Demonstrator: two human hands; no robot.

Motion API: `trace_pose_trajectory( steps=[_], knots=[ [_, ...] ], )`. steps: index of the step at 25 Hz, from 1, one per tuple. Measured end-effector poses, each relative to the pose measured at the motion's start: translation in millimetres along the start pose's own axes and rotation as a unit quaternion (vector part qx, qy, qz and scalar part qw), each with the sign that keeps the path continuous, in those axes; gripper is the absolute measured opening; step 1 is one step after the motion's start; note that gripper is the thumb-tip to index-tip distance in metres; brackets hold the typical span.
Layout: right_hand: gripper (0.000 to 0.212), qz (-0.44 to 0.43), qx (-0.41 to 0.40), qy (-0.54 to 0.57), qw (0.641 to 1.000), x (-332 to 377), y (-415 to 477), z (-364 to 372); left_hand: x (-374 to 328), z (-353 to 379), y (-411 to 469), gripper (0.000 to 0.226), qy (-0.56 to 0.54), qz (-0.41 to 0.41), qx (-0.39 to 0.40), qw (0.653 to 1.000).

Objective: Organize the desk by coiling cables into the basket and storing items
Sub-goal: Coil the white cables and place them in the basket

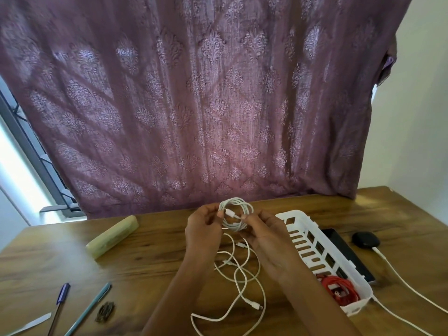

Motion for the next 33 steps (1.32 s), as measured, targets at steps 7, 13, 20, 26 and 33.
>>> trace_pose_trajectory(
  steps=[7,13,20,26,33],
  knots=[
    [0.013,0.043,0.020,0.033,0.998,2,0,-3,-6,2,-7,0.022,-0.131,-0.060,0.104,0.984],
    [0.020,0.022,0.021,0.008,0.999,5,2,-9,-6,-4,-7,0.021,-0.158,-0.064,0.109,0.979],
    [0.012,-0.079,-0.020,-0.151,0.985,7,4,-15,-1,1,-6,0.024,-0.183,-0.084,0.112,0.973],
    [0.013,-0.105,-0.033,-0.236,0.966,4,3,-20,-1,-1,-4,0.023,-0.171,-0.083,0.068,0.979],
    [0.019,-0.092,-0.010,-0.174,0.980,-1,1,-17,6,-1,-1,0.014,-0.163,-0.082,0.079,0.980]
  ],
)
Point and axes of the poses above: each hand's wrist, its own y-axis towards the middle knuckle, its own z-axis out of the palm, x = y × z, the point moved 4 cm from there along y, towards the middle knuckle, and after that the axes turned 4 degrees about y, right-handed, at the moved point
